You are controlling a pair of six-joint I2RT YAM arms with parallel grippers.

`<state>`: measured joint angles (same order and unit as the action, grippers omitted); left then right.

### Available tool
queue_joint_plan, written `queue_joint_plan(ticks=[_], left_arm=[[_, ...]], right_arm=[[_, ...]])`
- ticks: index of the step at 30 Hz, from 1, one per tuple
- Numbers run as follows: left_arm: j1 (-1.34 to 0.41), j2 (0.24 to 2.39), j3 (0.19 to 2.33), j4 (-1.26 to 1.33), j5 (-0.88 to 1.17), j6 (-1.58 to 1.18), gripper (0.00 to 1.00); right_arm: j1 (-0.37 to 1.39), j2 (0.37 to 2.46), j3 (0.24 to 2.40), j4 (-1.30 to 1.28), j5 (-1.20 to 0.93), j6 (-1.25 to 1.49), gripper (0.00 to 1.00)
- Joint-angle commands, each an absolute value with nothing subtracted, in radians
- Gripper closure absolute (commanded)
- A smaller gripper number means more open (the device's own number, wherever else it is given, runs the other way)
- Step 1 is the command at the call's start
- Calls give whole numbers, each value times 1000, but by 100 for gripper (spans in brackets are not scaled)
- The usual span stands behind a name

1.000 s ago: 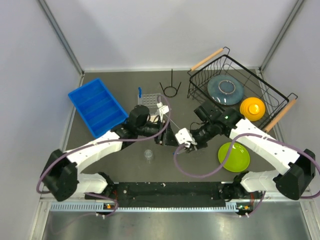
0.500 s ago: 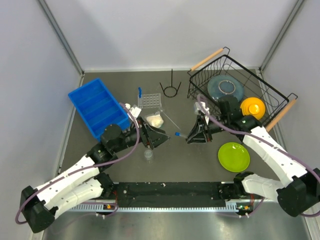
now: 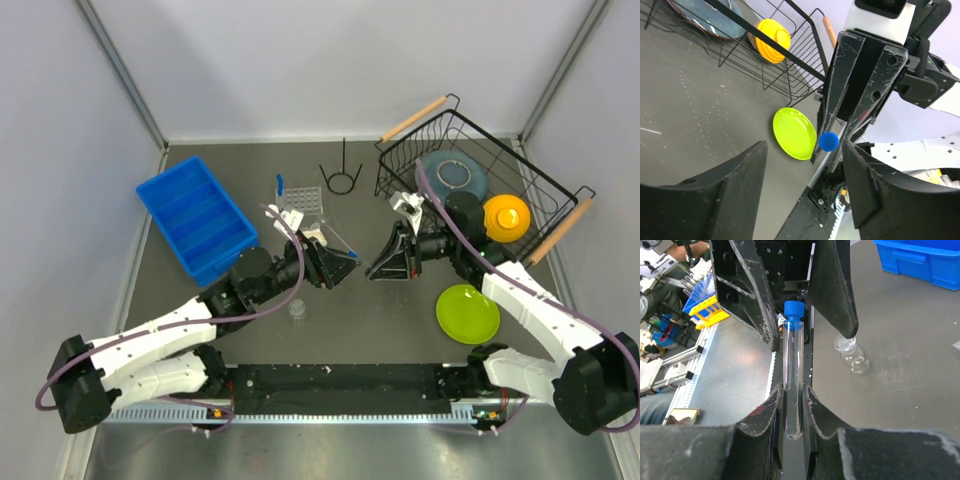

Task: Organize the chemistry lab equipment

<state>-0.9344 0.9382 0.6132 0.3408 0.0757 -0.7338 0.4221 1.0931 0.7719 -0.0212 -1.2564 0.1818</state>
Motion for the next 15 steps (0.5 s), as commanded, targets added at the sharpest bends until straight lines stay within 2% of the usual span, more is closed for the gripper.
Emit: queue_joint_plan(ticks=[1,15], left_arm=[[-951,966,692,370,9,-727,36],[-962,1019,704,399,60,-769,54]], right_arm=[[414,1069,759,97,-1289,241,91],[414,1069,742,112,-1284,244,91]])
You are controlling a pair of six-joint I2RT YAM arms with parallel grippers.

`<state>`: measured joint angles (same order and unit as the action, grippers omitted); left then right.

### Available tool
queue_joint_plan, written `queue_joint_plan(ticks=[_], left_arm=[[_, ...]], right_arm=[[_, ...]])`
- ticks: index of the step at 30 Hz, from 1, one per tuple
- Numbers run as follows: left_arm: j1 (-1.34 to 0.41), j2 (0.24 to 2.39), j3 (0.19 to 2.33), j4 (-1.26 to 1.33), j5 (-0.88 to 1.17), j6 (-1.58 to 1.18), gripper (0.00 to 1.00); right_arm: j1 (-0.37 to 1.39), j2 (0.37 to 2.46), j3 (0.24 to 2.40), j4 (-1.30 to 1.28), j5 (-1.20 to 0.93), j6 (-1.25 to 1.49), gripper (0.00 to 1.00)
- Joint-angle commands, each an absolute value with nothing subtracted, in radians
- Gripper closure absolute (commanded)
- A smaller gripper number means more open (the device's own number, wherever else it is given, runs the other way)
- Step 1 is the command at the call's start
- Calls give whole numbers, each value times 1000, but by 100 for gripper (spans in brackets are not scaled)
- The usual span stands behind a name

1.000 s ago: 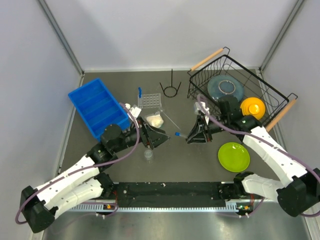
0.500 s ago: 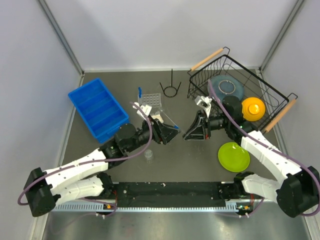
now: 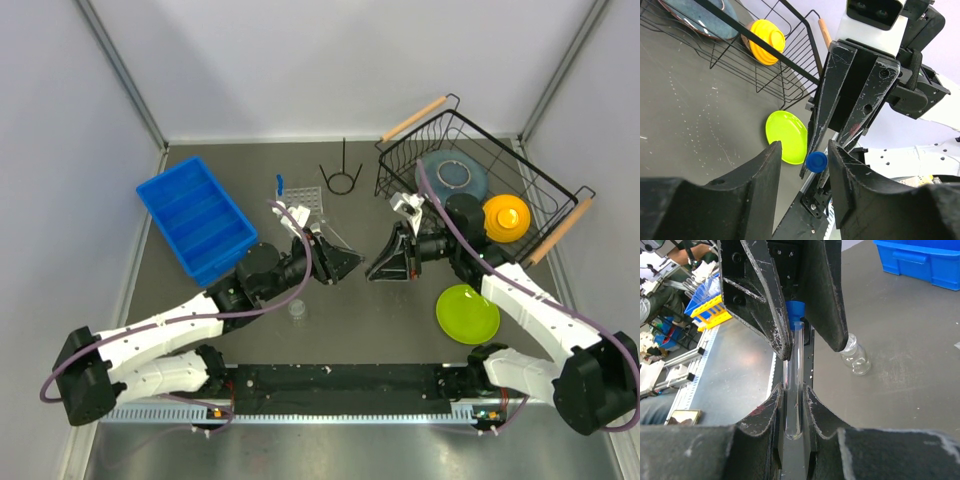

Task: Organize the chemistry lab equipment

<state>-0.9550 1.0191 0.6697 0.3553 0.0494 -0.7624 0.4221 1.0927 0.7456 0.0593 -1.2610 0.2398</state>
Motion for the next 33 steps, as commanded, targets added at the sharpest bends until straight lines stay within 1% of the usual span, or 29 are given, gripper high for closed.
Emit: queue_joint_plan(ticks=[1,2,5,8,9,10,12,13,15,16,18,19,22,23,26,29,33], left_arm=[[-962,1019,704,397,57,-769,56],[-960,1014,704,397,58,-769,63],[-962,1012,707,394,66,-764,75],[-962,1014,712,379,81,-761,83],[-962,1012,712,374,83,-758,88],[-962,1008,710,368,84,-758,89],[-962,997,704,348,78,-747,92],[-962,988,701,338,69,-744,92],[-960,963,683,324,22,-730,92],[-957,953,681,308,9,-726,93],[-934,925,695,220,-38,-698,93],[-917,917,704,183,-40,-687,93],[-832,908,747,36,-35,-625,93],[-771,910,756,8,-28,-608,93],[-640,928,793,-84,-5,-539,93],[-566,977,847,-138,-24,-437,93],[-534,1083,946,-149,-84,-298,93]], right_arm=[[413,1072,741,112,-1284,242,91],[414,1071,739,112,-1284,242,91],[414,1071,738,112,-1279,238,91],[413,1072,739,103,-1278,226,90],[413,1072,741,100,-1276,216,89],[413,1072,742,88,-1275,212,88],[411,1071,746,78,-1273,193,82],[407,1069,747,68,-1270,190,76],[399,1065,755,43,-1270,151,68],[388,1065,761,26,-1267,134,58],[371,1057,775,-27,-1266,82,48],[358,1054,779,-41,-1264,63,40],[299,1048,790,-89,-1252,8,31],[272,1048,801,-128,-1243,-15,28],[244,1060,831,-216,-1195,-139,25],[239,1084,851,-308,-1129,-254,24],[239,1140,856,-337,-1062,-351,22]])
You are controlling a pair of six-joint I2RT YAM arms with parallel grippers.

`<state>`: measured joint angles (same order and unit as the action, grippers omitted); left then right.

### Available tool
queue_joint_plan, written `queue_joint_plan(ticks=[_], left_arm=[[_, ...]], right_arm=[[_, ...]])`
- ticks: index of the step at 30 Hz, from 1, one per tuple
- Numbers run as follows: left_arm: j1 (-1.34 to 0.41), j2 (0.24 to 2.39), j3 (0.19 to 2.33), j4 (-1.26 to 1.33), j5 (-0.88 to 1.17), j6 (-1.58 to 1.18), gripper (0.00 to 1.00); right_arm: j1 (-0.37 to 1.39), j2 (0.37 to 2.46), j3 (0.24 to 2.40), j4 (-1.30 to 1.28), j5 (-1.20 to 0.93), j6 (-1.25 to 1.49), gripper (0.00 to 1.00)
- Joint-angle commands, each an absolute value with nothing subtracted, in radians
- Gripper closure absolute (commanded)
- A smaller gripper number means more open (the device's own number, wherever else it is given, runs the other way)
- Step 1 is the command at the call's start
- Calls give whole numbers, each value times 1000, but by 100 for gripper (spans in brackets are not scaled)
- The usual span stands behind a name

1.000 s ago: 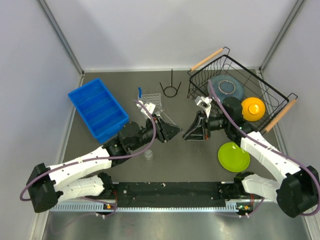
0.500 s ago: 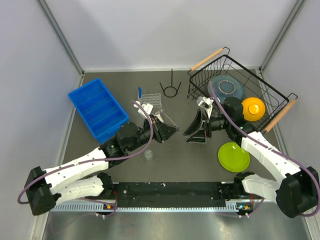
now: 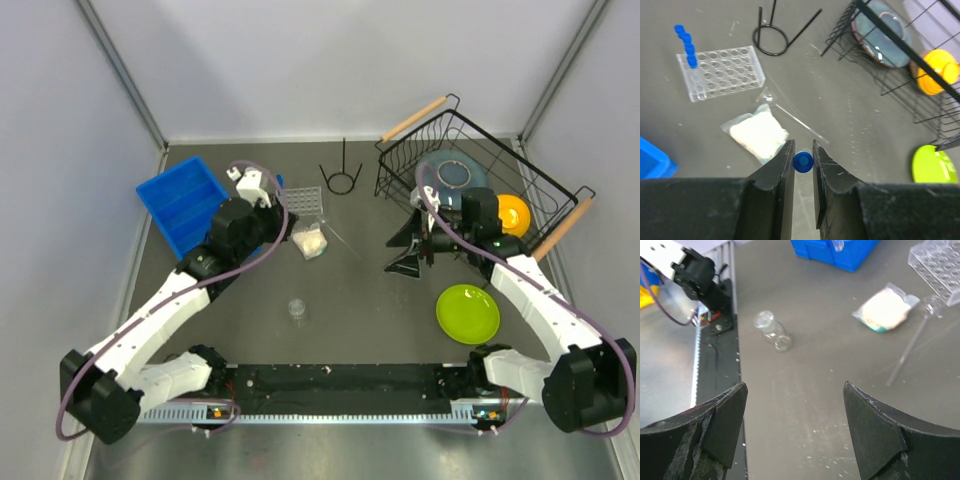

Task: Organize the chemistry lab equipment

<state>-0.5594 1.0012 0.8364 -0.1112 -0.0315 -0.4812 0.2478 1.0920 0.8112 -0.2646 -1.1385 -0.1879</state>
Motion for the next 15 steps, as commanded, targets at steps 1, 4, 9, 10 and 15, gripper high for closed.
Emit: queue_joint_plan(ticks=[1,4,9,10,15], left_arm=[[-531,1133,966,-152,-100,-252,93],[-522,1236,1038,-147,-152,-157,93],[-492,1403,1169,-137,-198,-52,93],[-489,1461,1187,-135,-199,-28,93],[-456,1615,1304,-123,-193,-8,93]], right_arm=[[241,1152,862,-350,-1045,-359,20],[241,1187,870,-380,-1031,-402,18],[241,1163,848,-410,-997,-480,17],[241,1160,839,-411,-999,-486,17],[239,1169,838,-417,-1017,-502,17]])
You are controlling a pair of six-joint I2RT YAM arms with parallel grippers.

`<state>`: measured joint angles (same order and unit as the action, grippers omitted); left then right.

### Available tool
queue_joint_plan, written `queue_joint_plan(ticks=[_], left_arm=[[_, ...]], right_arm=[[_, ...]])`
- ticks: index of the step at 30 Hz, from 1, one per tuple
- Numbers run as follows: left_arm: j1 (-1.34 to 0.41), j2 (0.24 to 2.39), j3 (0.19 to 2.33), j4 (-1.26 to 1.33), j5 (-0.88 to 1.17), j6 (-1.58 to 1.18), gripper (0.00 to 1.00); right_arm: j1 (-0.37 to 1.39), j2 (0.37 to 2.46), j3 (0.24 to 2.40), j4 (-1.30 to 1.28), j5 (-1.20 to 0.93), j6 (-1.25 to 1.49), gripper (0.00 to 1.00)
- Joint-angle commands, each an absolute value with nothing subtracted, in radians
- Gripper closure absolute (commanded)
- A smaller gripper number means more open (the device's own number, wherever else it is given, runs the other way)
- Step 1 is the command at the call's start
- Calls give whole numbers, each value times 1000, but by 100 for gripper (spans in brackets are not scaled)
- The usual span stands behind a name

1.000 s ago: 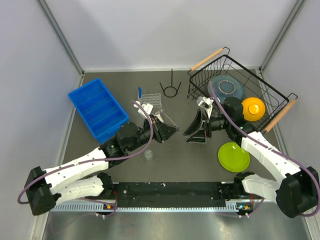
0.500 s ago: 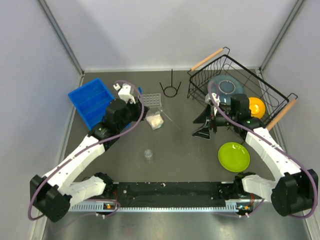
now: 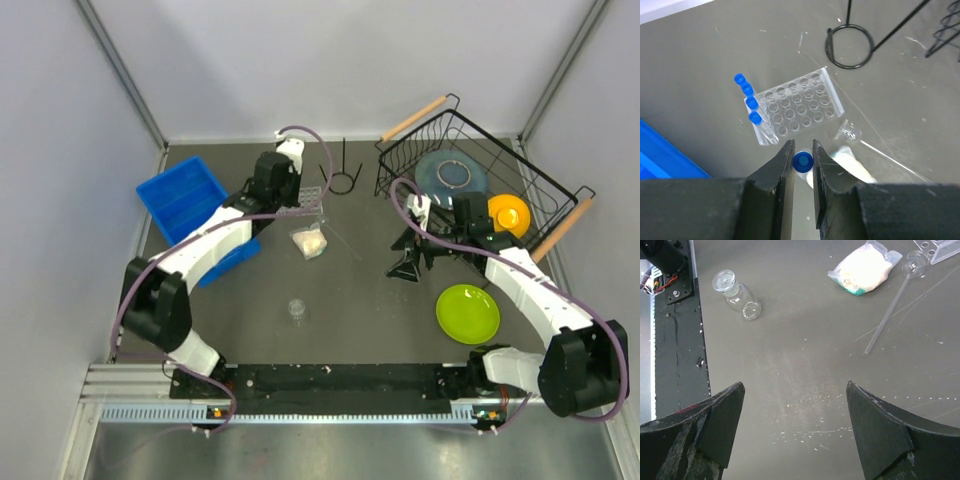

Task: Organize the chemistry lab equipment

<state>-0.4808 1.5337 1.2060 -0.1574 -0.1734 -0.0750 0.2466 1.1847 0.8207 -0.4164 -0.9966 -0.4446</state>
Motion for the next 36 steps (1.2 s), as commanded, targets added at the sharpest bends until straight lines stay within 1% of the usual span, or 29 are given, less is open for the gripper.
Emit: queue_joint_plan(ticks=[1,5,13,31,36], left_arm=[[-446,1659,1321,-123,-195,18,93],[-430,1758,1413,-138,-198,28,92],[-407,1887,1493,-149,-187,37,92],[-374,1945,1486,-149,-167,51,92],[-376,1951,1482,-152,-167,46,90]], right_arm=[[241,1172,842,-419,-1017,-503,17],[241,1192,848,-431,-1008,-522,17],[241,1201,856,-454,-1002,-543,17],[239,1215,864,-471,-993,-563,17],[241,1216,865,-472,-989,-566,17]])
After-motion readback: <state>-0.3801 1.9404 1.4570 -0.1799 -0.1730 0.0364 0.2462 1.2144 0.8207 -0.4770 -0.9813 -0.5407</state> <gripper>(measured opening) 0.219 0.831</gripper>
